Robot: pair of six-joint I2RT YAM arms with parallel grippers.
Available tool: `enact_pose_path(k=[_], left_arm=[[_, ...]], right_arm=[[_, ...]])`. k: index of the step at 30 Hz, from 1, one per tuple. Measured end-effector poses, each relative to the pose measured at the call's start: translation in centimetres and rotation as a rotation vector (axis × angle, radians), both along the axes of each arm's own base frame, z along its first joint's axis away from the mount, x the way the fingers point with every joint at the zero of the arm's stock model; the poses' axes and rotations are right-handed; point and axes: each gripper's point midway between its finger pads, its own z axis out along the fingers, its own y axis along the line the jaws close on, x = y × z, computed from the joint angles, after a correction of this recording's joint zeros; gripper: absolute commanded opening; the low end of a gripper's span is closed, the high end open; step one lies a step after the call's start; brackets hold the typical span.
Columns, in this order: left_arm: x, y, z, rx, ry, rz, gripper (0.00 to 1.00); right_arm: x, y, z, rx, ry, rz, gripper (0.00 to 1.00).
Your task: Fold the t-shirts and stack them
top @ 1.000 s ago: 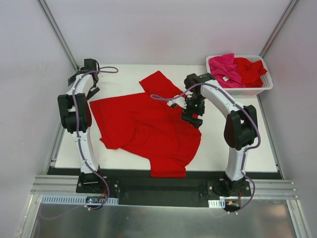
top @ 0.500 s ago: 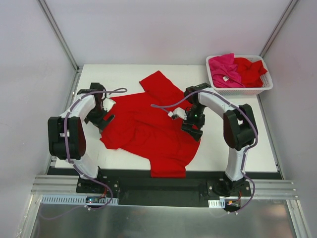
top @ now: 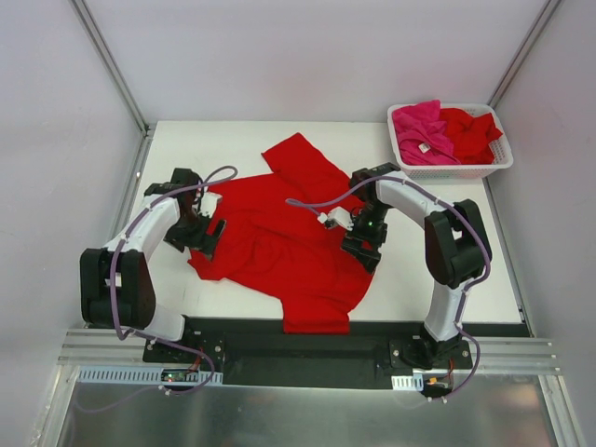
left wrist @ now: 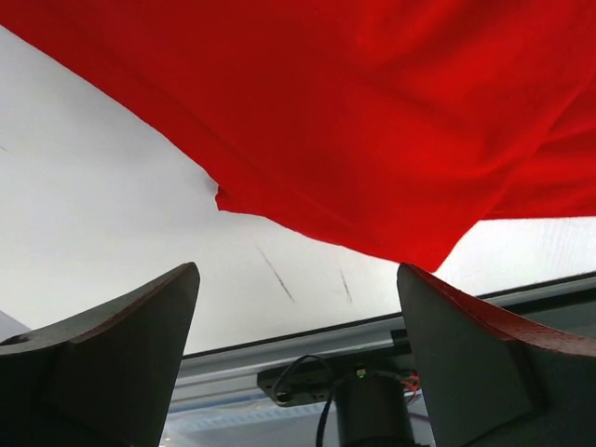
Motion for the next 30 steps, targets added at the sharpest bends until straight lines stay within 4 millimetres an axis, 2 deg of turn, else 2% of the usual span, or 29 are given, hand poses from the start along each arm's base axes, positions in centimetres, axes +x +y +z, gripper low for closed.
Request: enact_pose_path(k=[5,13,17,22,30], left_arm=[[-1.3,0.2,-2.0,0.018,0.05,0.061,0.86],[-0.7,0.4,-4.6,0.04,0.112,0.12,0.84],[0.6,0.3,-4.7,0.04,0.107,0.133,0.72],[2.9,0.2,-4.3,0.036,0.063,0.135,0.62],[3.3,0.1,-4.3,0.034,0.051,0.135,0.6]], right_arm=[[-0.1,0.2,0.1,0.014,0.007,-0.003,0.96],[-0.5,0.4,0.1,0.025,0.019,-0.005,0.96],[-0.9,0.2,0.2,0.023,0.025,-0.003,0.96],[-0.9,0.2,0.3,0.024,0.024,-0.002,0.96],[-0.9,0.2,0.3,0.024,0.024,-0.002,0.96]])
